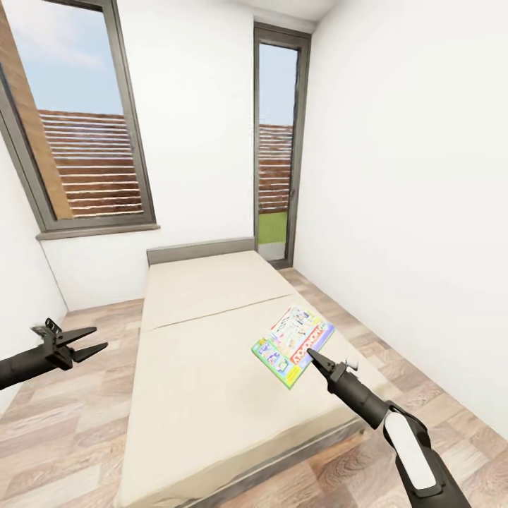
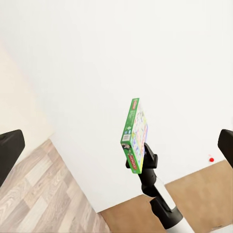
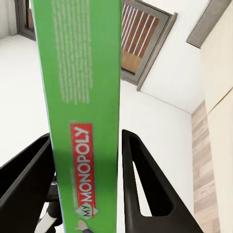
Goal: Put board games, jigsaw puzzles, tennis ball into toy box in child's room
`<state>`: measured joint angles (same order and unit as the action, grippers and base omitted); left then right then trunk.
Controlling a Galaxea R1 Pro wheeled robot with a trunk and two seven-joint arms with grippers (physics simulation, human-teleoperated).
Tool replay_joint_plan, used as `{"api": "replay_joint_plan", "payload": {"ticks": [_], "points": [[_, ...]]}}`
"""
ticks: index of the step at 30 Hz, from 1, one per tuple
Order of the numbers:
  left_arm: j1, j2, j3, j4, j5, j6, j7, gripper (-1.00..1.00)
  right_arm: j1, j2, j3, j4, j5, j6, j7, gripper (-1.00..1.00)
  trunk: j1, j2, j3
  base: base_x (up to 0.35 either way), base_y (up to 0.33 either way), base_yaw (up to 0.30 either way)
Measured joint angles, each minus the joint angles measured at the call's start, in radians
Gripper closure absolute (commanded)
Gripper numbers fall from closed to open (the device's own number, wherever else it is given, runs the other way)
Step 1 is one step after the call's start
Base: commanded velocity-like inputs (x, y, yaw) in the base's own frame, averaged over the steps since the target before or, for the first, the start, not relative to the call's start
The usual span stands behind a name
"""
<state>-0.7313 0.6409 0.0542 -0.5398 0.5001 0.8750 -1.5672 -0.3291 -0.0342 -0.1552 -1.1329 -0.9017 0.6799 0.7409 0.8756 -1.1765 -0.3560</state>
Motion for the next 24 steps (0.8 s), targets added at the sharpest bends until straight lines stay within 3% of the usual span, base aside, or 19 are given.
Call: {"api": "replay_joint_plan", "payload": {"ticks": [9,24], "points": [[0.0,0.0,0.0,0.0,0.0,0.0,0.0,-1.0,0.0,-0.002,-0.006,0.005,0.0,0.0,-0.001,1.0,-0.035,0.063,0.028,-0.001,0.0,-0.235],[0.0,0.0,0.0,0.0,0.0,0.0,0.0,-1.0,0.0,0.004,-0.008,0.002,0.0,-0.001,-0.001,1.0,-0.092,0.168,0.082,0.0,0.0,-0.103]]}}
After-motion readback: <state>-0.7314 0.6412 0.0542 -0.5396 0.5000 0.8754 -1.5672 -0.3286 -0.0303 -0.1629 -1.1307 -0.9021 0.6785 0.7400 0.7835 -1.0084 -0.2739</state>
